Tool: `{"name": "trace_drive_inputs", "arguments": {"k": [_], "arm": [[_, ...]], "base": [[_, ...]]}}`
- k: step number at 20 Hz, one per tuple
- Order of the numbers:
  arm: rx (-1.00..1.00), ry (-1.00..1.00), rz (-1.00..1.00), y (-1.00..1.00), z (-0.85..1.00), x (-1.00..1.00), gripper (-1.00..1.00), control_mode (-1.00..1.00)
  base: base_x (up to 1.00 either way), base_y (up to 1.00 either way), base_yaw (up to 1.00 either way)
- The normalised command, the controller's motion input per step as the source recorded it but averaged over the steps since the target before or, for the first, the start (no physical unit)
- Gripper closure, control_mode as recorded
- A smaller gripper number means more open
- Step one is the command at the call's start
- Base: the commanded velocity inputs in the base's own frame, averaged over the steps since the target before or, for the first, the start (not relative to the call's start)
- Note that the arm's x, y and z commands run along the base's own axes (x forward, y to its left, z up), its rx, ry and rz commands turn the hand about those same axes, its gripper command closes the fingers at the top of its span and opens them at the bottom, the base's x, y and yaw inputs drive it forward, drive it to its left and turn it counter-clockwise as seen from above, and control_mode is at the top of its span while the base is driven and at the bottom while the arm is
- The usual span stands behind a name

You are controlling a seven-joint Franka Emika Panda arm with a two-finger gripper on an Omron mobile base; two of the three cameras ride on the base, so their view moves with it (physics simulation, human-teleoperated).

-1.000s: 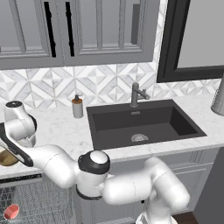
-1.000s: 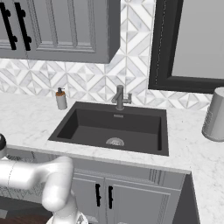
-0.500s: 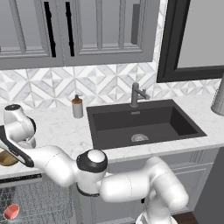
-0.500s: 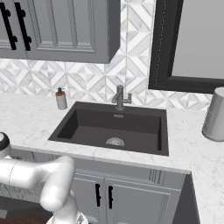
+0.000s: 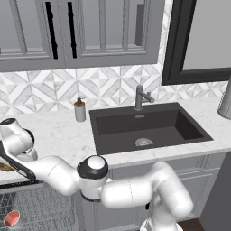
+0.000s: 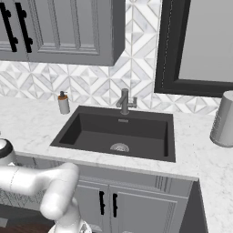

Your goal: Pick up the cup and bowl from the counter, place them in the dishwasher, and close the dishwasher door.

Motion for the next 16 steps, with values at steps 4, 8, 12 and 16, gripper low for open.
{"name": "trace_drive_inputs", "arguments": {"k": [4, 8, 12, 16], "arm": [[-0.07, 0.06, 0.00, 0.07, -0.06, 0.00, -1.00, -1.00], [0.00, 0.03, 0.00, 0.00, -0.04, 0.00, 1.00, -1.00], [0.00, 0.00, 0.00, 0.00, 0.00, 0.00, 1.00, -1.00], [0.06, -0.02, -0.03, -0.39, 0.00, -0.03, 1.00, -1.00]], "base": [[0.00, 0.00, 0.00], [0.00, 0.00, 0.00], [0.00, 0.00, 0.00], [0.00, 0.00, 0.00]]}}
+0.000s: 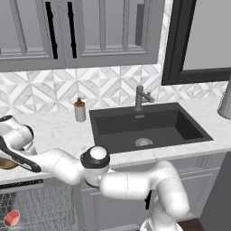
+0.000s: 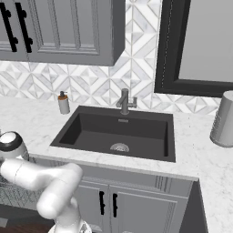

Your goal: Pick up the cup and bowl from the counter, place them in the dishwasher, and close the dishwasher door.

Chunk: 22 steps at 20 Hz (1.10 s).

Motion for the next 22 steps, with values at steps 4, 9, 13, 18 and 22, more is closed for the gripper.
{"name": "trace_drive_inputs", "arguments": {"k": [4, 9, 13, 18, 22], "arm": [[0.22, -0.04, -0.19, -0.98, 0.00, -0.18, 1.00, -1.00], [0.28, -0.06, -0.26, -1.00, -0.09, -0.20, 1.00, -1.00], [0.34, -0.11, -0.20, -1.00, -0.41, -0.53, 1.00, -1.00], [0.35, -0.14, -0.10, -1.00, -0.30, -0.99, 1.00, -1.00], [0.40, -0.22, -0.01, -0.66, 0.06, -0.95, 1.00, -1.00]], "base": [[0.00, 0.00, 0.00], [0.00, 0.00, 0.00], [0.00, 0.00, 0.00], [0.00, 0.00, 0.00], [0.00, 0.00, 0.00]]}}
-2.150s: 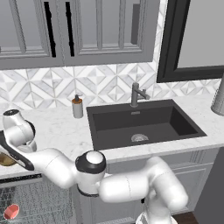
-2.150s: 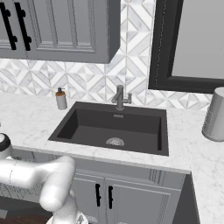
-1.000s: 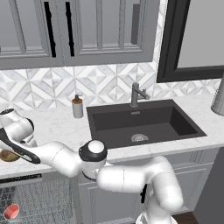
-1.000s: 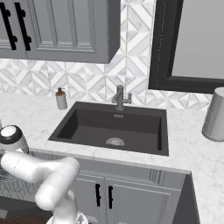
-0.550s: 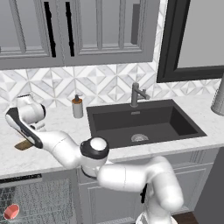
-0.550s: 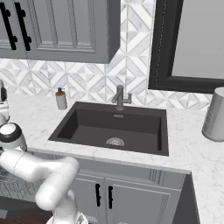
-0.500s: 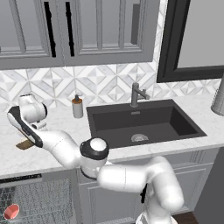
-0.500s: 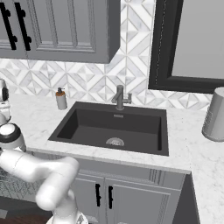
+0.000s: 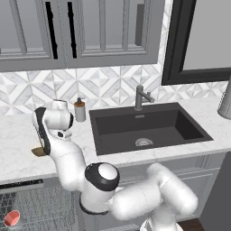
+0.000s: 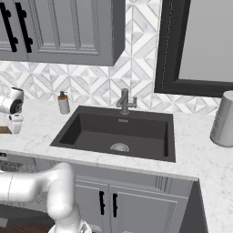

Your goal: Pick up the cup and bowl from the counter, place them in the dishwasher, and close the dishwasher door.

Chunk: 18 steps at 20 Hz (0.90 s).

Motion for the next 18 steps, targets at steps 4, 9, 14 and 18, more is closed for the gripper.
{"name": "trace_drive_inputs", "arguments": {"k": [4, 9, 14, 18], "arm": [[0.24, -0.15, 0.01, -0.35, 0.06, -0.65, 1.00, -1.00], [0.06, 0.00, 0.06, -0.03, 0.02, -0.42, 1.00, -1.00], [0.06, 0.00, 0.09, -0.08, 0.07, -0.36, 1.00, -1.00], [0.10, 0.00, 0.10, -0.14, 0.22, -0.35, 1.00, -1.00]], "base": [[0.00, 0.00, 0.00], [0.00, 0.00, 0.00], [0.00, 0.00, 0.00], [0.00, 0.00, 0.00]]}}
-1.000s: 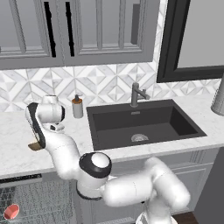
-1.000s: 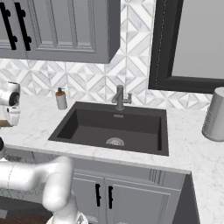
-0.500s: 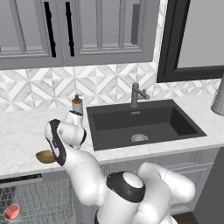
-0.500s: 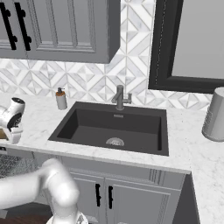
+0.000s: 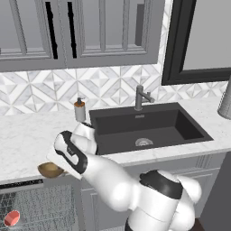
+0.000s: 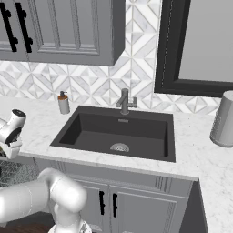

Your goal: Pick up the cup and bowl from the counter, place them in the dishwasher, and close the dishwasher door.

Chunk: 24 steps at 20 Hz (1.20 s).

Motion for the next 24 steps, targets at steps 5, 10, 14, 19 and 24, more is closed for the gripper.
{"name": "trace_drive_inputs", "arguments": {"k": [5, 10, 14, 19, 24], "arm": [[0.06, 0.00, 0.10, -0.11, 0.07, -0.37, 1.00, -1.00], [0.04, -0.03, 0.09, -0.05, -0.04, -0.40, 1.00, -1.00], [-0.01, -0.15, 0.07, 0.16, 0.02, -0.34, 1.00, -1.00], [-0.18, -0.09, 0.09, 0.53, 0.00, -0.11, 1.00, -1.00], [-0.23, 0.00, 0.06, 0.49, -0.04, 0.05, 1.00, -1.00]], "base": [[0.00, 0.00, 0.00], [0.00, 0.00, 0.00], [0.00, 0.00, 0.00], [0.00, 0.00, 0.00], [0.00, 0.00, 0.00]]}}
